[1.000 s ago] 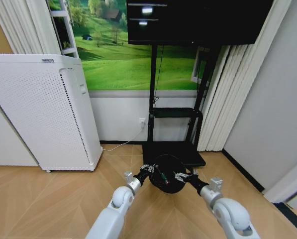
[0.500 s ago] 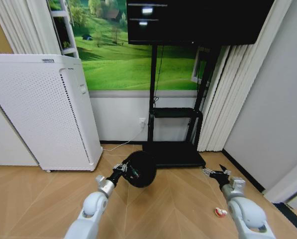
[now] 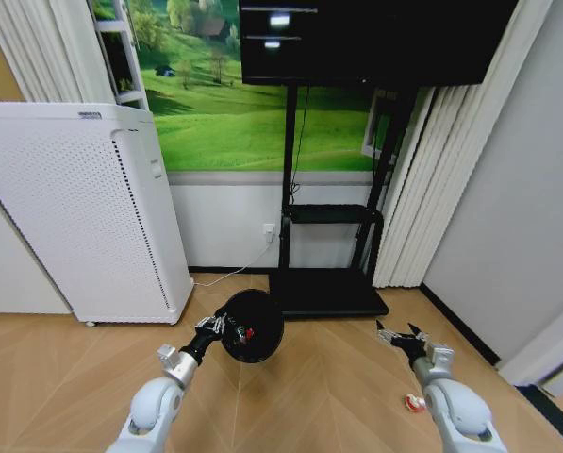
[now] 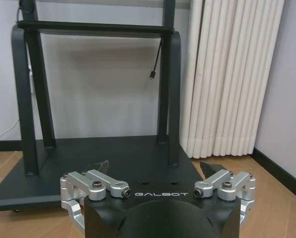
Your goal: Pick up the trash bin and place the garbage on the floor into it.
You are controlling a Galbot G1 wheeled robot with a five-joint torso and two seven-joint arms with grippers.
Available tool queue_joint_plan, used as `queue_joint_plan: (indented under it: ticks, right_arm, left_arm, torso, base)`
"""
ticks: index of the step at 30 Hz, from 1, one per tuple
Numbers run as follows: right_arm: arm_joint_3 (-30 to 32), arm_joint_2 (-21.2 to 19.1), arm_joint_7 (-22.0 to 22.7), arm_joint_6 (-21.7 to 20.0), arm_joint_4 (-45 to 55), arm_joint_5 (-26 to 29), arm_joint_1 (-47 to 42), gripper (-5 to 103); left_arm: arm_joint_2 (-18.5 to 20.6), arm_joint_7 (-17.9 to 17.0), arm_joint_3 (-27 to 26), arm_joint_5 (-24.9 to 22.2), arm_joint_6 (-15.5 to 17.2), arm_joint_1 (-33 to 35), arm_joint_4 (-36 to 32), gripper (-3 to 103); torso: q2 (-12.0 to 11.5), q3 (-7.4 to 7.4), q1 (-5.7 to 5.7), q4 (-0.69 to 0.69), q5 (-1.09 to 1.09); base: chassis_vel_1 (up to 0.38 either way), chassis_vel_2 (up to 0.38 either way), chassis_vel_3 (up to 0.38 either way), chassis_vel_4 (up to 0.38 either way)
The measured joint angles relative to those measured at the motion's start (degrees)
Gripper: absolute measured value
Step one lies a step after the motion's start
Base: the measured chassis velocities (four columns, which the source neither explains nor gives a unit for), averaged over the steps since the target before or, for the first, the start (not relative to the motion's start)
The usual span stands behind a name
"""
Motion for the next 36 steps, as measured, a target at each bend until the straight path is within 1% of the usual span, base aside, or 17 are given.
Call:
queue_joint_plan:
  ticks: [2, 5, 11, 13, 17, 18, 19, 21, 22, 23, 26, 29, 30, 31, 33, 34, 36]
  right_arm:
    - [0.0, -0.2, -0.1, -0.1, 0.0, 0.6, 0.0, 100]
    - [0.0, -0.4, -0.3, -0.3, 0.0, 1.2, 0.1, 100]
    - [-0.3, -0.8, -0.8, -0.3, -0.4, 2.0, 0.4, 100]
    - [-0.4, -0.9, -0.9, -0.3, -0.7, 2.1, 0.5, 100]
    - [-0.4, -1.1, -1.4, -0.3, -0.9, 2.2, 0.5, 100]
    - [-0.4, -1.1, -1.4, -0.2, -1.0, 2.1, 0.5, 100]
    - [-0.4, -1.1, -1.4, -0.2, -1.0, 2.1, 0.5, 100]
    - [-0.5, -1.1, -1.4, 0.3, -1.2, 2.1, 0.5, 100]
    - [-0.8, -1.0, -1.3, 1.4, -1.5, 1.9, 0.3, 100]
    - [-1.0, -0.8, -1.4, 2.5, -1.6, 1.5, -0.2, 100]
    - [-1.7, -0.5, -2.1, 3.0, -1.5, 1.3, -1.3, 100]
    - [-2.4, -0.1, -4.9, 1.8, -1.2, 0.4, -3.2, 100]
    - [-3.0, 0.3, -7.3, 1.0, -1.8, -1.8, -4.2, 100]
    - [-3.0, 0.3, -7.3, 1.0, -1.8, -1.8, -4.2, 100]
    - [-3.8, 0.8, -11.7, 0.5, -4.0, -6.3, -5.1, 100]
    - [-3.8, 0.8, -11.7, 0.5, -4.0, -6.3, -5.1, 100]
    - [-4.6, 1.3, -18.5, 2.6, -8.1, -11.6, -5.2, 100]
  left_arm:
    - [0.0, -0.1, 0.2, -0.1, 0.1, -0.4, 0.1, 7]
    - [0.0, -0.1, 0.3, -0.1, 0.1, -0.6, 0.2, 7]
    - [-0.2, -0.3, 0.4, -0.1, 0.3, -0.5, 0.0, 7]
    - [-0.2, -0.3, 0.4, 0.0, 0.3, -0.4, -0.1, 7]
    - [-0.3, -0.4, 0.5, 0.1, 0.4, -0.1, -0.4, 7]
    - [-0.3, -0.5, 0.5, 0.2, 0.5, -0.1, -0.5, 7]
    - [-0.3, -0.5, 0.5, 0.2, 0.5, -0.1, -0.5, 7]
    - [-0.3, -0.5, 0.5, 0.2, 0.5, -0.1, -0.7, 7]
    - [-0.3, -0.8, 0.5, 0.2, 0.7, -0.1, -0.8, 7]
    - [-0.4, -1.0, 0.6, 0.2, 0.7, -0.2, -0.9, 7]
    - [-0.5, -1.1, 0.7, 0.2, 0.7, -0.2, -1.0, 7]
    - [-0.8, -1.2, 0.8, 0.3, 0.7, -0.2, -1.0, 7]
    - [-1.0, -1.2, 1.0, 0.5, 0.7, -0.2, -1.0, 7]
    - [-1.0, -1.2, 1.0, 0.5, 0.7, -0.2, -1.0, 7]
    - [-1.3, -1.2, 1.1, 0.5, 0.7, -0.4, -1.0, 7]
    - [-1.3, -1.2, 1.1, 0.5, 0.7, -0.4, -1.0, 7]
    - [-1.3, -1.3, 1.1, 0.5, 0.7, -0.6, -1.1, 7]
  torso:
    - [0.0, 0.0, 0.0, 0.02, 0.02]
    - [0.0, 0.0, 0.0, 0.0, -0.01]
    - [0.0, 0.0, 0.01, 0.04, 0.0]
    - [0.0, 0.0, 0.0, 0.0, -0.01]
    - [0.0, 0.0, 0.01, 0.04, 0.02]
    - [0.0, -0.01, 0.0, -0.01, -0.02]
    - [0.0, -0.01, 0.0, -0.01, -0.02]
    - [0.0, 0.0, 0.01, 0.02, 0.0]
    - [0.0, 0.0, 0.0, 0.02, 0.03]
    - [0.0, 0.0, 0.01, -0.01, -0.01]
    - [0.0, 0.0, 0.01, 0.02, 0.03]
    - [0.0, 0.0, 0.01, 0.01, -0.01]
    - [0.0, 0.0, 0.0, -0.02, 0.0]
    - [0.0, 0.0, 0.0, -0.02, 0.0]
    - [0.0, 0.0, 0.0, 0.0, -0.02]
    - [0.0, 0.0, 0.0, 0.0, -0.02]
    - [0.0, 0.0, 0.0, 0.04, 0.0]
  base:
    - [-0.194, -0.186, 0.186, 0.18]
    - [-0.216, -0.206, 0.207, 0.243]
    - [-0.281, -0.258, 0.251, 0.261]
    - [-0.304, -0.305, 0.302, 0.32]
    - [-0.337, -0.342, 0.332, 0.344]
    - [-0.381, -0.379, 0.352, 0.376]
    - [-0.381, -0.379, 0.352, 0.376]
    - [-0.372, -0.363, 0.387, 0.376]
    - [-0.372, -0.341, 0.374, 0.38]
    - [-0.332, -0.298, 0.314, 0.315]
    - [-0.286, -0.28, 0.295, 0.276]
    - [-0.096, -0.211, 0.16, 0.117]
    - [-0.003, -0.062, 0.052, -0.027]
    - [-0.003, -0.062, 0.052, -0.027]
    - [0.004, 0.009, -0.036, -0.036]
    - [0.009, 0.018, -0.073, -0.073]
    - [0.079, 0.112, -0.061, -0.06]
